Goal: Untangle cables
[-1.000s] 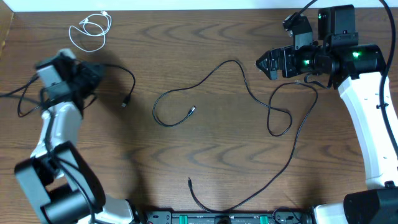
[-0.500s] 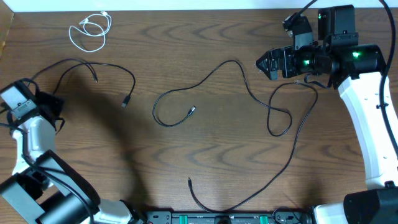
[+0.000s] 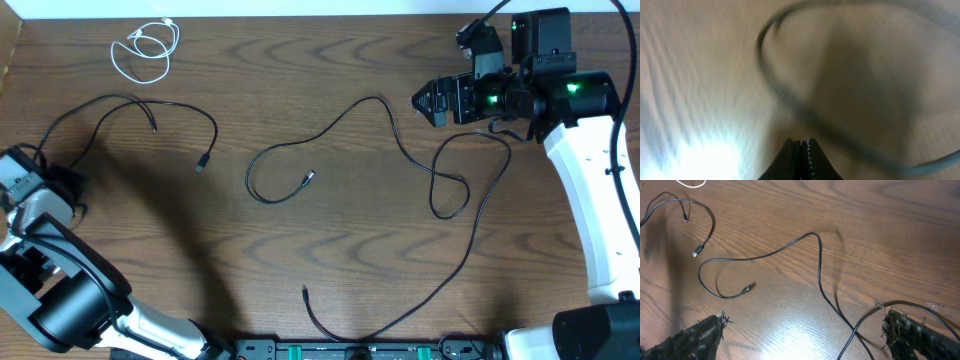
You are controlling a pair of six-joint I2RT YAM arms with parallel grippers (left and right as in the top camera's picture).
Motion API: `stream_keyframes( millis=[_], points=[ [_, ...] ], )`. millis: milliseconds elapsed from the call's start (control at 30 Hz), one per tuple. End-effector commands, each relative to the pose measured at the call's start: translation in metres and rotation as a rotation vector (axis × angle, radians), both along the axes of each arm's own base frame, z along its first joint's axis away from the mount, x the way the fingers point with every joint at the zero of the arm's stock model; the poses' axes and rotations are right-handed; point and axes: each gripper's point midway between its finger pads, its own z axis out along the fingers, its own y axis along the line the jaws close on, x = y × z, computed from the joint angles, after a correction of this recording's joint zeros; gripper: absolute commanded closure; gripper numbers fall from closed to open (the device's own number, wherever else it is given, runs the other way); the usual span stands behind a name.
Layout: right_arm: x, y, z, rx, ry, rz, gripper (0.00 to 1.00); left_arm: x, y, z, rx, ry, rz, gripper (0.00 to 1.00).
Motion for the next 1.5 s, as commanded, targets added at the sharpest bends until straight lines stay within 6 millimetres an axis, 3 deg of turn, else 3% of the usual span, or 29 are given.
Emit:
stream_keyframes(
  millis=[0, 167, 267, 467, 733, 833, 933, 1000, 1167, 1300, 1467],
  points=[
    [-0.001, 0.004, 0.003, 0.015, 0.004, -0.008, 0.01, 0.022, 0.022, 0.039, 0.118, -0.055, -0.04, 0.93],
    [-0.002, 0.004, 0.003, 0.035, 0.031, -0.04, 0.01, 0.038, 0.039, 0.06, 0.19, -0.096, -0.059, 0.92],
    [-0.004, 0.003, 0.001, 0.042, 0.048, -0.052, 0.01, 0.042, 0.043, 0.051, 0.188, -0.081, -0.068, 0.93],
    [-0.007, 0.005, 0.0, 0.062, 0.077, -0.059, 0.01, 0.045, 0.046, 0.011, 0.187, -0.004, -0.131, 0.92],
    [-0.011, 0.005, -0.002, 0.062, 0.095, -0.06, 0.01, 0.05, 0.058, 0.009, 0.237, -0.012, -0.193, 0.93],
    [-0.011, 0.006, -0.002, 0.069, 0.099, -0.064, 0.01, 0.06, 0.051, 0.024, 0.19, -0.08, -0.255, 0.93],
    [-0.011, 0.006, -0.002, 0.069, 0.098, -0.063, 0.01, 0.056, 0.05, 0.043, 0.168, -0.069, -0.24, 0.93],
    [-0.011, 0.006, -0.002, 0.068, 0.099, -0.063, 0.01, 0.046, 0.051, 0.052, 0.164, -0.022, -0.209, 0.83],
    [-0.012, 0.006, -0.002, 0.066, 0.101, -0.062, 0.01, 0.004, 0.052, 0.074, 0.185, 0.117, -0.075, 0.83],
    [-0.012, 0.006, -0.003, 0.057, 0.095, -0.049, 0.01, -0.016, 0.037, 0.107, 0.182, 0.13, -0.043, 0.51],
    [-0.012, 0.006, -0.003, 0.057, 0.096, -0.049, 0.01, -0.028, 0.023, 0.138, 0.177, 0.089, -0.01, 0.49]
  ],
)
